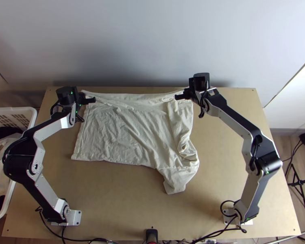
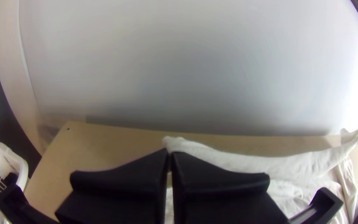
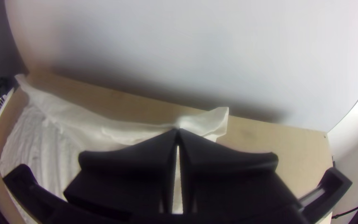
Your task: Fold the t-shirt
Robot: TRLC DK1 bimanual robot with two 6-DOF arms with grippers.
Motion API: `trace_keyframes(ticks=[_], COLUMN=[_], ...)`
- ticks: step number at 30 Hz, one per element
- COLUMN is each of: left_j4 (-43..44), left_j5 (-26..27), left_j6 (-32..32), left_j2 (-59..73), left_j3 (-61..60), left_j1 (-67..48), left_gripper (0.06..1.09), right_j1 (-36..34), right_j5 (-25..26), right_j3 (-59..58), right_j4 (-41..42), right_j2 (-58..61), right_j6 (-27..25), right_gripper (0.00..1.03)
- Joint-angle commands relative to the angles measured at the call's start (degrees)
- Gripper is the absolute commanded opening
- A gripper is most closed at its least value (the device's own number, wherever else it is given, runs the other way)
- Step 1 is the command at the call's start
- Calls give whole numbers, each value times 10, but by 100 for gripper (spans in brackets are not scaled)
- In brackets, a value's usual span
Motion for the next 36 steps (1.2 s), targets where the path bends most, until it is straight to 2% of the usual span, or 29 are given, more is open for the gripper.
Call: trace_keyframes(ticks=[1,13,36], left_j4=[-1,-6,-17], left_j5=[0,2,4], left_j6=[2,3,0], left_j2=[-10,-40,-124], left_j3=[-11,-54,-164], left_j1=[-2,0,4], left_gripper=[9,9,9], right_j1=[10,28,73], right_j5=[-1,-10,-10], right_j3=[-57,-168,-286], right_j4=[2,-8,-8], right_j2=[-58,-137,-208], right_j6=[4,3,15], right_gripper=[3,3,3])
